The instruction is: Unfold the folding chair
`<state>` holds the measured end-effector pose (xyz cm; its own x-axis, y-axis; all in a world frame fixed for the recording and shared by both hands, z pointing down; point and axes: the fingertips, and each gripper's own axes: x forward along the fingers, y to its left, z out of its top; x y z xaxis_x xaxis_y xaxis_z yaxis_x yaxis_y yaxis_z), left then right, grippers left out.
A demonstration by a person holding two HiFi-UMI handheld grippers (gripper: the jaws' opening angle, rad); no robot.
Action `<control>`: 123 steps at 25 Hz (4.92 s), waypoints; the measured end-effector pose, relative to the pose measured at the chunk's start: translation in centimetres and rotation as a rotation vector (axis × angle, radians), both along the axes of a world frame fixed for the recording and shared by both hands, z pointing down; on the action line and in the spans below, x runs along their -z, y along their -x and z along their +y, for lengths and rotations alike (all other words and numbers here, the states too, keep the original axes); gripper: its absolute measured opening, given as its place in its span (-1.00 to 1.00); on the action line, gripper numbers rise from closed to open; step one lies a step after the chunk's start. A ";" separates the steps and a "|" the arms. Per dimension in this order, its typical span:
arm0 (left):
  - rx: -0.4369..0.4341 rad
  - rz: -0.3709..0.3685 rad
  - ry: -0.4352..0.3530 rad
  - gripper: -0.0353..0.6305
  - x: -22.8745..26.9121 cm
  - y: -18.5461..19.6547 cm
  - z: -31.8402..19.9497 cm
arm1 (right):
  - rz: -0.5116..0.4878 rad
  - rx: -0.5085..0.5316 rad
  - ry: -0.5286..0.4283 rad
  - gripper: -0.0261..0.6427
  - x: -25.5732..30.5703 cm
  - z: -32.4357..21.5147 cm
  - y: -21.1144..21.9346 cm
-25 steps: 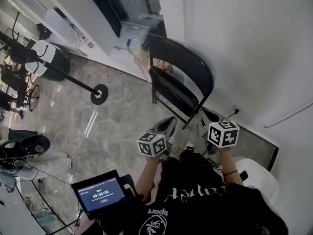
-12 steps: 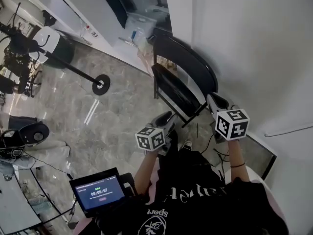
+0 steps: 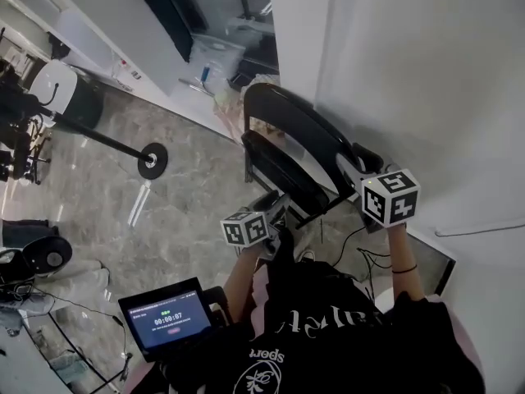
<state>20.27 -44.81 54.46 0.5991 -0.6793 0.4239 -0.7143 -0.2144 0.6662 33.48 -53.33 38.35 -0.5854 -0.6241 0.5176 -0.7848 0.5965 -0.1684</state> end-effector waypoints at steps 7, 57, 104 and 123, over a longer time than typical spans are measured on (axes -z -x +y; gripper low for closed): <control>-0.049 0.043 0.120 -0.25 -3.6 0.2 -3.1 | 0.197 0.160 0.063 -0.28 -1.9 -4.1 3.2; 0.197 0.517 0.270 -0.70 -10.1 2.2 -4.8 | 0.224 0.353 0.465 -0.70 -7.0 1.9 10.7; 0.156 0.502 0.270 -0.69 -9.5 31.2 18.4 | 0.142 0.223 0.508 -0.66 -5.7 26.4 36.6; 0.202 0.627 0.155 -0.68 -10.0 42.5 25.5 | 0.029 0.309 0.488 -0.58 -5.4 32.2 47.2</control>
